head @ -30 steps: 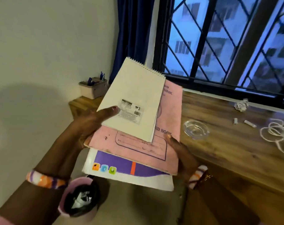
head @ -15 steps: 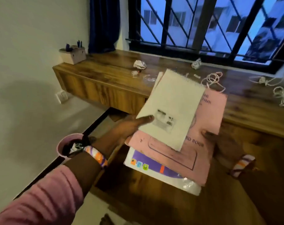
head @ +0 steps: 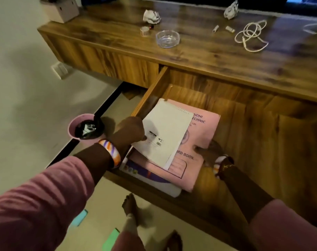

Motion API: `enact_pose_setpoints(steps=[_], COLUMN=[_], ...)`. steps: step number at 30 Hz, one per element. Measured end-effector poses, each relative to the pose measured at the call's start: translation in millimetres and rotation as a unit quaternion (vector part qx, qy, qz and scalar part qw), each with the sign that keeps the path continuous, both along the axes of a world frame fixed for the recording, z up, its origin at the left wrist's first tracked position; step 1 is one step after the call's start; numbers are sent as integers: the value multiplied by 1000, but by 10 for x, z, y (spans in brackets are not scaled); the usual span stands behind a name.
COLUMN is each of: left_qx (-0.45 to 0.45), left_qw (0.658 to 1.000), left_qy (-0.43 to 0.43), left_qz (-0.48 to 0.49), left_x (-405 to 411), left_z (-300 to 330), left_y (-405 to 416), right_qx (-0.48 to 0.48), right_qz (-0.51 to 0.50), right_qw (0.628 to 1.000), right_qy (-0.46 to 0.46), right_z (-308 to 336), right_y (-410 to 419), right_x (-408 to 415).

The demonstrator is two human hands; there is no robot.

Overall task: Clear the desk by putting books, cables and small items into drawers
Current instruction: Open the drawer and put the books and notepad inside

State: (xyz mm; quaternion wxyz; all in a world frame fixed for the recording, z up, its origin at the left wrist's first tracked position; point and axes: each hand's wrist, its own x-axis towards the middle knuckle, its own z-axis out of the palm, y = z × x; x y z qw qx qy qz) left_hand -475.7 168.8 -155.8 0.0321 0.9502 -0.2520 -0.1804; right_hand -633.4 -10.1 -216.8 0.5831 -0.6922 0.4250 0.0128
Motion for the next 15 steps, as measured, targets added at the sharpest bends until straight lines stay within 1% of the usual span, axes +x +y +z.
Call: enact_pose_setpoints(steps=[1,4,6,8,9,11,13,15], left_qx=[32,129,220,310,328,327,276,212], left_qw=[999,991,971,942,935,929,930,934], left_qy=[-15,-3,-22,-54,-63,-79,-86,-47], left_qz=[-30,-46,-93,-115,-118,-155,-226,-284], left_x=[-25,-127,-229,-324,-355,-421,-482,-565], left_z=[-6,-21,-18,-20,-22,-8,2,25], left_y=[24,139,159,123,94,57,39,31], right_qx=[10,12,8,11,12,3,-12,-22], right_qz=[17,80,106,120,120,124,141,149], right_qw=[1000,996,992,990,990,989,985,982], right_qy=[11,41,67,72,74,82,96,112], right_z=[16,-2,-18,-63,-83,-120,-133,-112], right_y=[20,51,77,99,114,129,119,115], right_x=[20,77,85,61,42,34,53,86])
